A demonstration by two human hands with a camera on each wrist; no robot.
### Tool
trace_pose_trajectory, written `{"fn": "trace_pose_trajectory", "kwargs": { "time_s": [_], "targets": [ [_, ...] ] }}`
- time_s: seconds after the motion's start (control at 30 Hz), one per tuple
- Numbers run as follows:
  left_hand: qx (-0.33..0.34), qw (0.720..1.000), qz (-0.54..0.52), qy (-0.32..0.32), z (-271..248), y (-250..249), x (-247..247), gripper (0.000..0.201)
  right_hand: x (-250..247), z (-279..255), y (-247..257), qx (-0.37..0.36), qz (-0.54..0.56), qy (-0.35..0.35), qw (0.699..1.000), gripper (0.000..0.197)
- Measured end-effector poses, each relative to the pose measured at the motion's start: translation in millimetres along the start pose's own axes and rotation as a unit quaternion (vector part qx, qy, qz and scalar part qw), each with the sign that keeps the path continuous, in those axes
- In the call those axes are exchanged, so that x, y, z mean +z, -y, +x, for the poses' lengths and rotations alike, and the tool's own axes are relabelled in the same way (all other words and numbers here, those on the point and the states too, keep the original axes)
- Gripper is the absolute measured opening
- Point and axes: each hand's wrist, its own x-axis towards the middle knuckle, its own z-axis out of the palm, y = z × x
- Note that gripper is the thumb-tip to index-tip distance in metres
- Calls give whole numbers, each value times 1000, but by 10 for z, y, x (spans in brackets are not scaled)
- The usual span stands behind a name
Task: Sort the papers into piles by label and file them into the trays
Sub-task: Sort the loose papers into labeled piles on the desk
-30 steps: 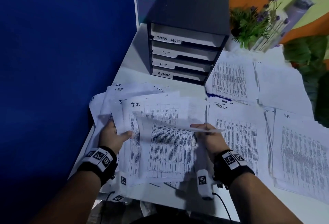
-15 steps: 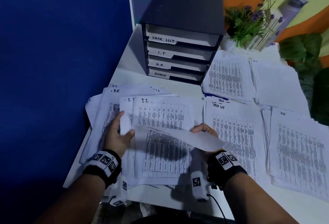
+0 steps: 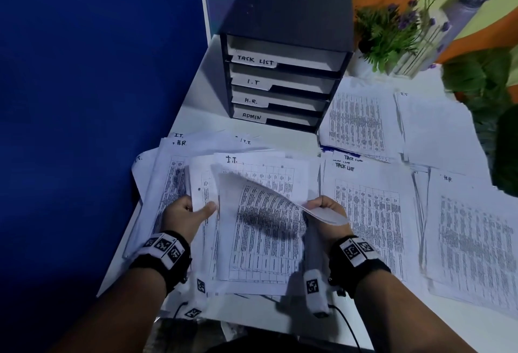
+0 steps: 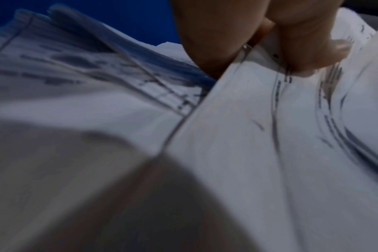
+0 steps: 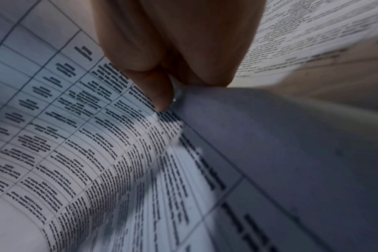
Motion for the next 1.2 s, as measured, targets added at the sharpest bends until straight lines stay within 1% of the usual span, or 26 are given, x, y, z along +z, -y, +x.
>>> {"fn": "trace_pose_trajectory", "kwargs": {
  "time_s": [0.1, 0.13, 0.2, 0.27, 0.3, 0.37, 0.4, 0.43, 0.47, 0.5, 0.53, 0.57, 0.6, 0.63, 0.67, 0.73, 0.77, 0.8, 0.83, 0.9, 0.93, 1.0, 1.07, 1.13, 1.2],
  "targets": [
    [-3, 1000, 15, -6, -14, -25, 1, 28, -12, 2, -3, 3, 1, 1, 1000, 51],
    [-9, 1000, 14, 1, -19, -26, -1, 29, -17, 5, 4, 5, 19, 4, 1000, 52],
    [-11, 1000, 14, 23, -30, -22, 1, 28, -25, 5, 29, 37, 88, 16, 995, 51],
    [-11, 999, 9, 45, -62, -70, 35, 30, -27, -13, 64, 69, 122, 30, 990, 47],
    [-6, 999, 6, 53, -72, -89, 50, 33, -16, -22, 74, 77, 115, 34, 990, 41],
    [-6, 998, 6, 66, -111, -156, 71, 42, 5, -25, 129, 83, 90, 45, 991, 20],
    [-2, 997, -15, 72, -136, -205, 68, 46, 20, -14, 129, 84, 85, 40, 992, 13],
    [15, 996, -33, 76, -150, -234, 66, 51, 7, 19, 136, 87, 91, 29, 992, 12],
    [44, 996, -27, 71, -176, -272, 60, 63, -8, 51, 129, 99, 98, 4, 990, 19],
    [76, 995, -7, 67, -205, -322, 56, 75, -45, 92, 115, 103, 72, -25, 992, 29],
    [93, 994, 3, 62, -220, -370, 50, 83, -95, 130, 122, 97, 19, -49, 994, 33],
    [103, 993, 10, 50, -226, -424, 43, 83, -130, 125, 167, 80, -54, -66, 993, 28],
    [93, 994, 4, 52, -243, -503, 44, 77, -171, 110, 205, 57, -112, -80, 989, 22],
    [88, 994, 4, 58, -248, -555, 56, 69, -199, 93, 246, 44, -120, -82, 989, 19],
    [82, 995, 5, 62, -248, -610, 59, 61, -225, 68, 307, 33, -100, -80, 991, 21],
    [77, 995, -15, 63, -258, -716, 96, 44, -257, 24, 429, 23, -69, -56, 996, 25],
    [88, 994, -26, 63, -282, -773, 126, 32, -275, 1, 506, 17, -70, -39, 997, 26],
    [84, 993, -29, 74, -329, -844, 164, 19, -297, -13, 555, 8, -73, -22, 997, 29],
    [85, 993, -17, 86, -371, -908, 217, 16, -318, -34, 604, 2, -73, -10, 997, 32],
    [101, 990, 17, 101, -454, -1018, 340, 27, -377, -90, 706, -4, -83, -2, 997, 37],
    [107, 989, 19, 99, -498, -1081, 406, 30, -419, -113, 751, -7, -84, -6, 996, 38],
    [134, 987, 11, 93, -574, -1188, 535, 26, -515, -151, 830, -22, -81, -11, 996, 35],
    [161, 984, 21, 77, -651, -1299, 632, 26, -633, -170, 886, -33, -44, -22, 998, 35],
    [179, 981, 6, 80, -727, -1410, 723, 28, -753, -176, 924, -33, -9, -45, 998, 41],
    [193, 977, -16, 93, -794, -1511, 825, 30, -892, -156, 966, -42, -53, -107, 992, 39]
  ]
}}
